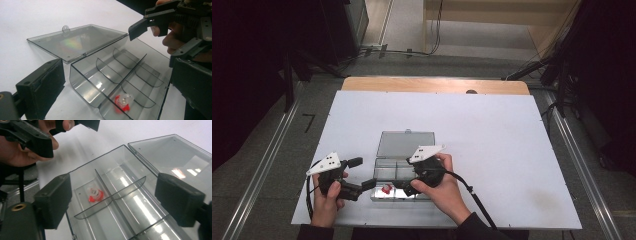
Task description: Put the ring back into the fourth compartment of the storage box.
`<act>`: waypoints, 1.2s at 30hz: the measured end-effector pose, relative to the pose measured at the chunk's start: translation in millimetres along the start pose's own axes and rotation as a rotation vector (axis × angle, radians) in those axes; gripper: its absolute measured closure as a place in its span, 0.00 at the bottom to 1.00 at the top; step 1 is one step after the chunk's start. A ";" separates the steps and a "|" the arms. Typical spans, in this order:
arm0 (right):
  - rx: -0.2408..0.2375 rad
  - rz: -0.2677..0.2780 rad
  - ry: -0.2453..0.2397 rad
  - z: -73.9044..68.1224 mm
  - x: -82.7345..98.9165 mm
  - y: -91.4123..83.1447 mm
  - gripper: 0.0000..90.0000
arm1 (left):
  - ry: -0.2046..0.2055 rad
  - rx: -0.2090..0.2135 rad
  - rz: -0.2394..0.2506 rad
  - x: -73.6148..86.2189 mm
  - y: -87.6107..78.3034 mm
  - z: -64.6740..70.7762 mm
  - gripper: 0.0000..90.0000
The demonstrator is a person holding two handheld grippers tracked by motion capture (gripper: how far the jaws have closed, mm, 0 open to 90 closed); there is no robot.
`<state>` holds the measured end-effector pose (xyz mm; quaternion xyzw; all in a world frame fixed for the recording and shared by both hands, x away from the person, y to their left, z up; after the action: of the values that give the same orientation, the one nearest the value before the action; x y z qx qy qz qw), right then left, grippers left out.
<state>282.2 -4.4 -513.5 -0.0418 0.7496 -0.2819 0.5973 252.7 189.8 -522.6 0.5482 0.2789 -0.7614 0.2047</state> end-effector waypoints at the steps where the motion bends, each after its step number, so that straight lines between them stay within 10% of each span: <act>1: -0.003 0.002 0.003 0.6 0.1 -1.2 0.10 | 0.000 -0.003 -0.004 -0.6 1.0 -0.2 0.00; 36: 0.032 0.053 0.036 35.0 0.7 -32.6 0.00 | -0.029 -0.001 -0.058 -32.2 31.3 -14.5 0.00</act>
<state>305.2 -45.1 -503.2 -0.0073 0.7564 -0.2787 0.5917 292.6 175.6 -501.8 0.5286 0.2920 -0.7749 0.1869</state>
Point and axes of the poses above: each handheld gripper's, and its own axes: y roughly forward along the jaws, x roughly out of its underside, z roughly to its right, the point moved 6 cm from there along y, roughly forward along the jaws, and after that the axes turned 8 degrees about z, right-handed, at the moved point
